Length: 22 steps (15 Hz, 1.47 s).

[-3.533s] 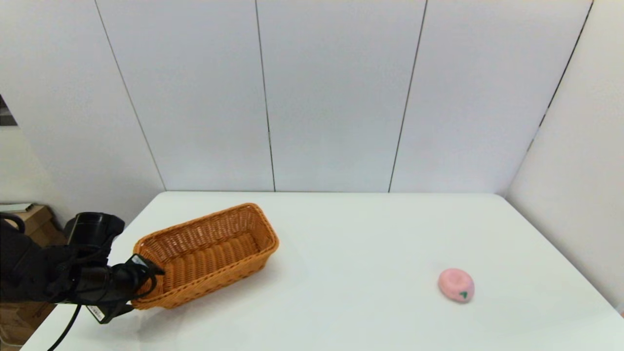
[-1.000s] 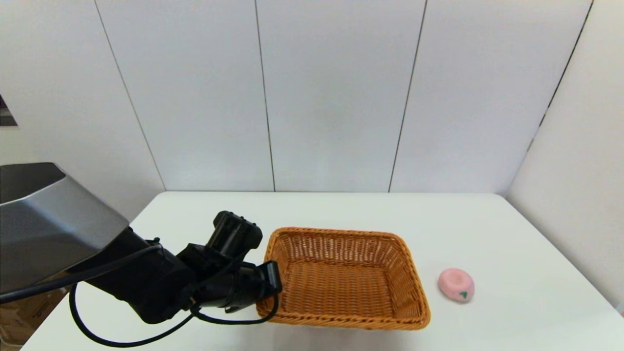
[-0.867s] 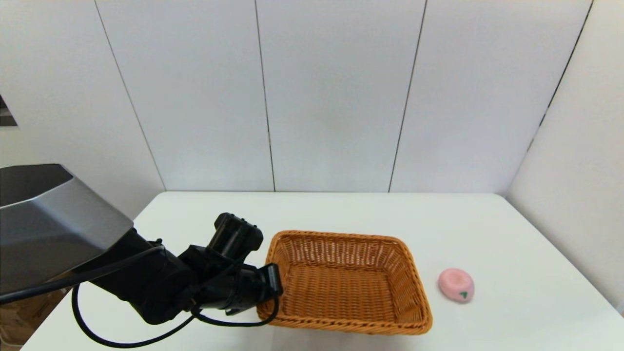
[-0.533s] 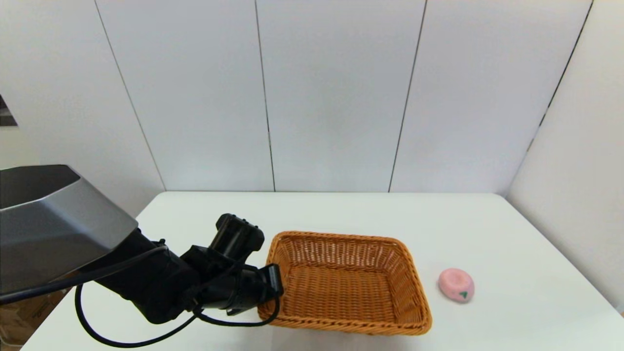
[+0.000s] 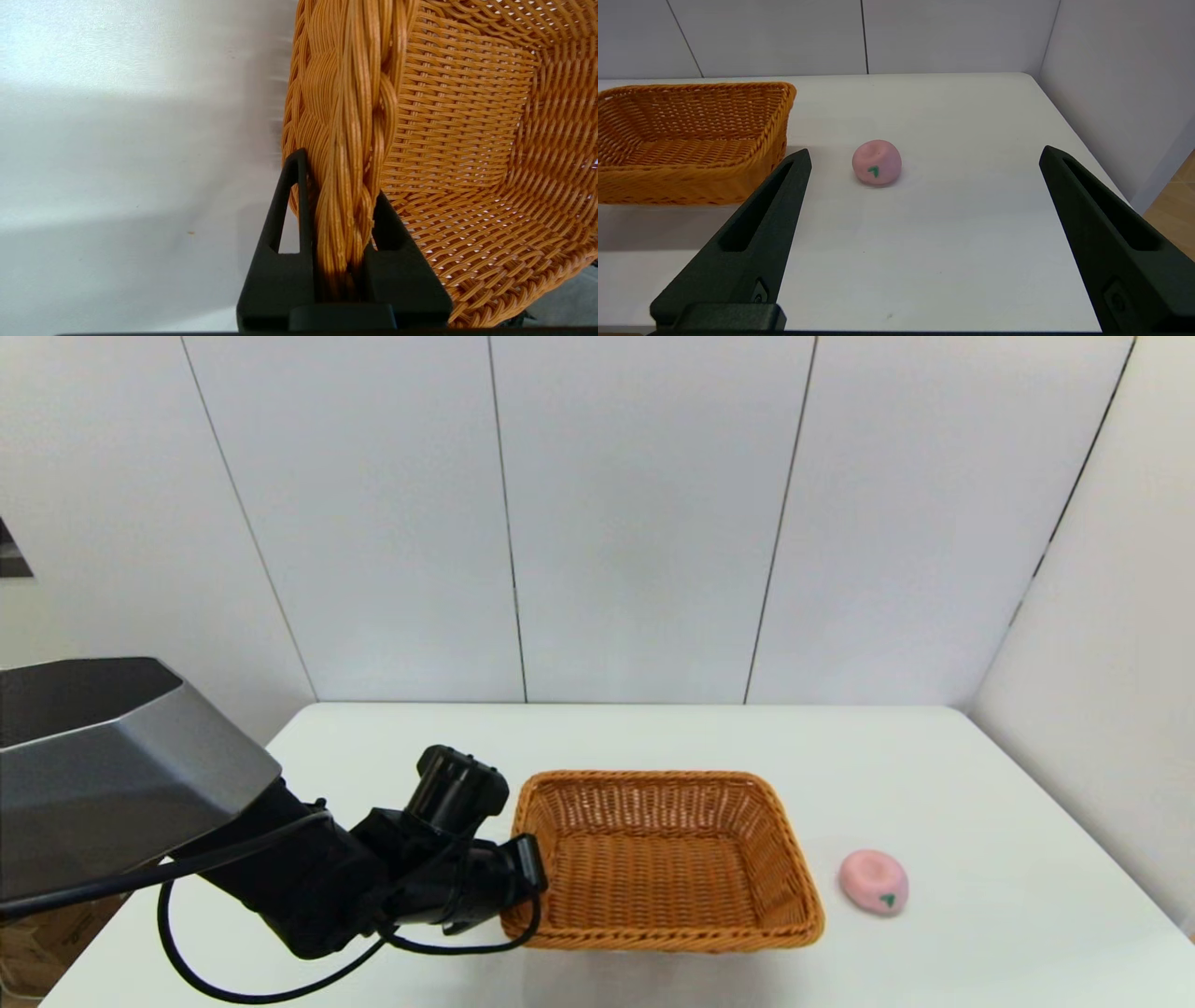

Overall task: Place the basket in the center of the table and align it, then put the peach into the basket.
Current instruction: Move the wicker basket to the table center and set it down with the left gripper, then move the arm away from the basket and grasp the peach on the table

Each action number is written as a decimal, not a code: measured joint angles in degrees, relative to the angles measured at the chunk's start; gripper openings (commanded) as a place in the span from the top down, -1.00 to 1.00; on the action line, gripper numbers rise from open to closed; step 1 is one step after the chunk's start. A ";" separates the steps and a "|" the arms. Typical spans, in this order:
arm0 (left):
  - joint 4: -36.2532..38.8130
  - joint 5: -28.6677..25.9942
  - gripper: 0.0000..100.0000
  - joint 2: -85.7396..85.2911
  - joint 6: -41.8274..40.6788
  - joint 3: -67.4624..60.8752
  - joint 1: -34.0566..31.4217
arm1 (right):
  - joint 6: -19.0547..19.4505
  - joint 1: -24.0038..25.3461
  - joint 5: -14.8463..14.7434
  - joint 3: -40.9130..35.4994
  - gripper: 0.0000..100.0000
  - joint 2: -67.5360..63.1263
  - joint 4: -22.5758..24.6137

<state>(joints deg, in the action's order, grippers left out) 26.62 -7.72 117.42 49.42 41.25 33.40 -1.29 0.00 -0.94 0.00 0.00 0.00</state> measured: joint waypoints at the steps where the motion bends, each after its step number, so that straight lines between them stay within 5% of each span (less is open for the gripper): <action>1: -0.02 0.04 1.00 0.09 0.00 -0.05 0.05 | -0.05 0.00 -0.02 0.00 -1.00 0.00 0.00; 7: 0.00 -0.07 1.00 0.13 0.20 -0.57 0.33 | -0.02 0.00 -0.02 0.00 -1.00 0.00 0.00; 8: 0.00 -0.05 -1.00 0.13 0.18 -0.62 0.35 | 0.00 0.00 -0.02 0.00 -1.00 0.00 0.00; 17: 1.84 0.41 -1.00 -1.63 -0.28 -1.15 0.30 | -0.02 0.00 0.00 0.00 -1.00 0.00 0.00; 22: 1.77 3.06 -1.00 -16.32 -3.45 -3.66 0.20 | 0.00 0.00 0.00 0.00 -1.00 0.00 0.00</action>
<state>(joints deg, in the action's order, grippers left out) 28.39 -4.66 101.10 45.97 37.60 33.60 -1.29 0.00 -0.94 0.00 0.00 0.00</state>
